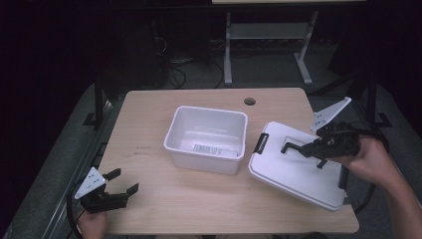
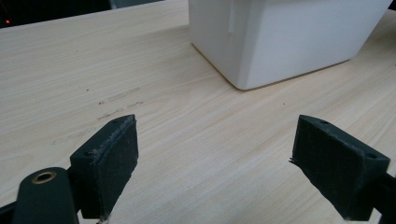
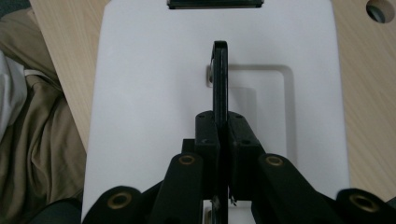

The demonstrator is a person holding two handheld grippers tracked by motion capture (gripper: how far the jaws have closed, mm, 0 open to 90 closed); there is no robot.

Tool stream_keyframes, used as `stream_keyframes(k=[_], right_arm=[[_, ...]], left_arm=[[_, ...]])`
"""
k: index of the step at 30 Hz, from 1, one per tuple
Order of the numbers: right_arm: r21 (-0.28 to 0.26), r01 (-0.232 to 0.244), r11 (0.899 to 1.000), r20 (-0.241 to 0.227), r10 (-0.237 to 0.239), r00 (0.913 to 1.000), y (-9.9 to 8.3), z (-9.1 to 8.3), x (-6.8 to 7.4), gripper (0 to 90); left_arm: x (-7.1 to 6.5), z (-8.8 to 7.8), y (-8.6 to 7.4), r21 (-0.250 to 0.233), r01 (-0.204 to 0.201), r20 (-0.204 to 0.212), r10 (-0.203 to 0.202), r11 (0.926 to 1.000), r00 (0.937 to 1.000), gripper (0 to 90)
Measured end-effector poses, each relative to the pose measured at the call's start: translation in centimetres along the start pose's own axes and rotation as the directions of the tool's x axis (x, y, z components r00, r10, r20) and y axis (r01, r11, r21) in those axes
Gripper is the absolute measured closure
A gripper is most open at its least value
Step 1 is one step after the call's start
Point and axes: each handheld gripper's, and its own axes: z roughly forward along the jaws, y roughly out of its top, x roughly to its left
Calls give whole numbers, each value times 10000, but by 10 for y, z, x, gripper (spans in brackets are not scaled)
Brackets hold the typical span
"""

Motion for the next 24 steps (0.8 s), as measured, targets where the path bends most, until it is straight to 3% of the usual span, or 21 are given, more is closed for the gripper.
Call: stream_keyframes(k=[11, 24], right_arm=[[-28, 378, 9993, -113, -378, 9992, 30, -14, 3, 842], [-112, 620, 9980, -250, -623, 9977, 57, -16, 3, 842]], left_arm=[[2, -1, -1, -5, 32, -16, -32, 10000, 10000, 137], [2, -1, -1, -62, 56, -10, -56, 10000, 10000, 137]])
